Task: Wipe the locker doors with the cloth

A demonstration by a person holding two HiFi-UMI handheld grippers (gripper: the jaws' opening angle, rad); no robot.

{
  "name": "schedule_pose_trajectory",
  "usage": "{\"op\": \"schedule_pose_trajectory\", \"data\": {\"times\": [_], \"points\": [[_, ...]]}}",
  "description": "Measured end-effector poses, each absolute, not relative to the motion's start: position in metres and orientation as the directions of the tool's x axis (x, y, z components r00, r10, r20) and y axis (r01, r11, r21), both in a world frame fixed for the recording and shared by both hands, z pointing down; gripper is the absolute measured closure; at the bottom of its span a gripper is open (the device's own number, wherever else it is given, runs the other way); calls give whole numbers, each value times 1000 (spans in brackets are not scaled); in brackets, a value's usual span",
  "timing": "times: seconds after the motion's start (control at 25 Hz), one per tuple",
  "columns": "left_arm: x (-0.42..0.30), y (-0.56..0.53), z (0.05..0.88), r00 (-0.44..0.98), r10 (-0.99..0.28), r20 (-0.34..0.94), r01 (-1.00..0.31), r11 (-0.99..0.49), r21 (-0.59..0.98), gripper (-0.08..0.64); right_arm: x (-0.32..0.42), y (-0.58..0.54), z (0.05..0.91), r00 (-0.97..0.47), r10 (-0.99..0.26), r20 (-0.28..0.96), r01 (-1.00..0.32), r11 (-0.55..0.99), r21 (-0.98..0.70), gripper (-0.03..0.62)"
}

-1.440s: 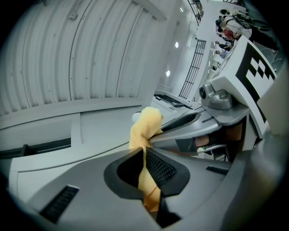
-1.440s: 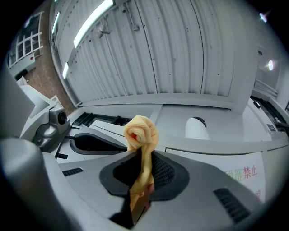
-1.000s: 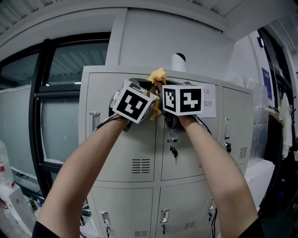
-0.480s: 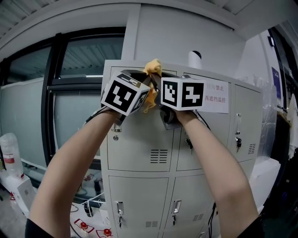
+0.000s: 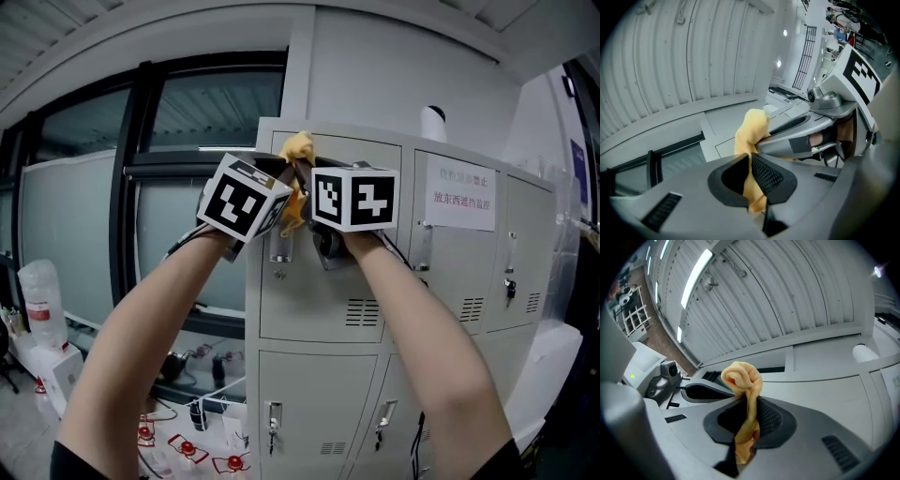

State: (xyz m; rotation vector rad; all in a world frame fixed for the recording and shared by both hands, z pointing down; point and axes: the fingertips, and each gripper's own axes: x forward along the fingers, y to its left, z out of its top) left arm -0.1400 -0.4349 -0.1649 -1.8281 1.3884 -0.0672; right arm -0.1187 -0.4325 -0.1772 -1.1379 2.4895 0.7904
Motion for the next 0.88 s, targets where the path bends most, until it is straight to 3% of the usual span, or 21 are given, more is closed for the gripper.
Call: {"op": "schedule_pose_trajectory", "data": {"times": [0.88], "points": [[-166, -463, -152, 369, -843, -390, -824, -103, -557, 525, -143, -465, -164, -606, -654, -452, -795, 501, 341, 522]]}}
